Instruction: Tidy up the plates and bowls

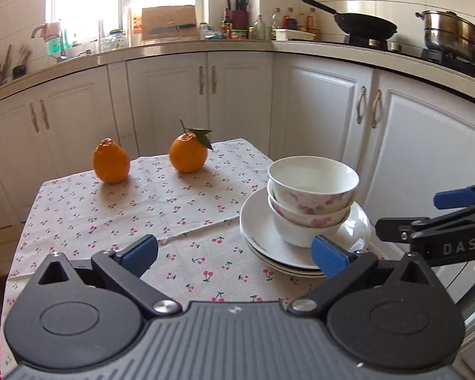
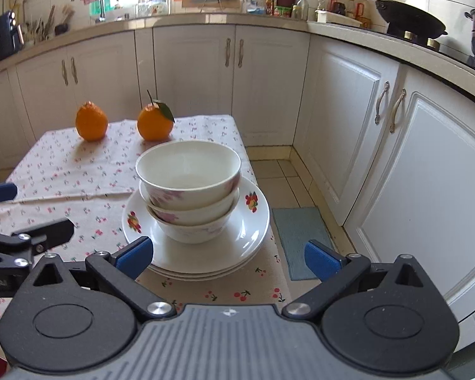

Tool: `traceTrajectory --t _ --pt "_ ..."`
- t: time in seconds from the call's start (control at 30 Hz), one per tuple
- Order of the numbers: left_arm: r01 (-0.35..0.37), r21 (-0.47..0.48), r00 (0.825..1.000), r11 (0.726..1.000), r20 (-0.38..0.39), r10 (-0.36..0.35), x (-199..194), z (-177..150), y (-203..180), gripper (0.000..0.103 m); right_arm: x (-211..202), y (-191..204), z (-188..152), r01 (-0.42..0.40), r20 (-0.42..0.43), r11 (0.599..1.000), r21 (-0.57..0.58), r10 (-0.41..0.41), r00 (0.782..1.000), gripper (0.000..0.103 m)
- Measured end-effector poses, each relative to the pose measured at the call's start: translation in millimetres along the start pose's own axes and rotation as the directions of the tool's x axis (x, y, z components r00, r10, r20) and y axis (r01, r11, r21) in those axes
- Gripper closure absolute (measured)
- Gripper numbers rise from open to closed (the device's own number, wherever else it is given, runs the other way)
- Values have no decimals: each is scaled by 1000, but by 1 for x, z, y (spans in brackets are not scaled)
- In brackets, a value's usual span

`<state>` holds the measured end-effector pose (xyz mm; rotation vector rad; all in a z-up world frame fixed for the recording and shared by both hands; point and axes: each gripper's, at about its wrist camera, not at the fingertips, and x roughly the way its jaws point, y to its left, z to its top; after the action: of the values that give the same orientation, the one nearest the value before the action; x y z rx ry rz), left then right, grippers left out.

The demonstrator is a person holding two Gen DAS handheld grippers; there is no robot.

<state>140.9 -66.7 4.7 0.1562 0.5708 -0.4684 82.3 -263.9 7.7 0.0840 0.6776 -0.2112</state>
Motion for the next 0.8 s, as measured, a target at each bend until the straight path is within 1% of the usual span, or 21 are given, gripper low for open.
traceTrajectory --t 0.1,0.23,0.33,0.5,0.8 --pt "-22 -43 1000 999 12 23 -13 -1 4 1 -14 7 1 -9 33 1000 -7 9 999 0" --pt "-56 -54 998 997 18 57 -23 -6 3 1 -22 16 0 2 56 1000 -28 0 998 0" --pt "-58 -74 998 996 10 58 -26 -9 5 1 -27 20 -1 -13 62 999 -32 15 998 0" --pt "-80 -68 997 994 12 81 -30 -11 3 1 -29 23 -2 -12 72 999 -35 14 997 0" --pt "-90 -76 996 993 12 91 -31 -11 3 1 -28 24 -2 -12 72 999 -38 14 997 0"
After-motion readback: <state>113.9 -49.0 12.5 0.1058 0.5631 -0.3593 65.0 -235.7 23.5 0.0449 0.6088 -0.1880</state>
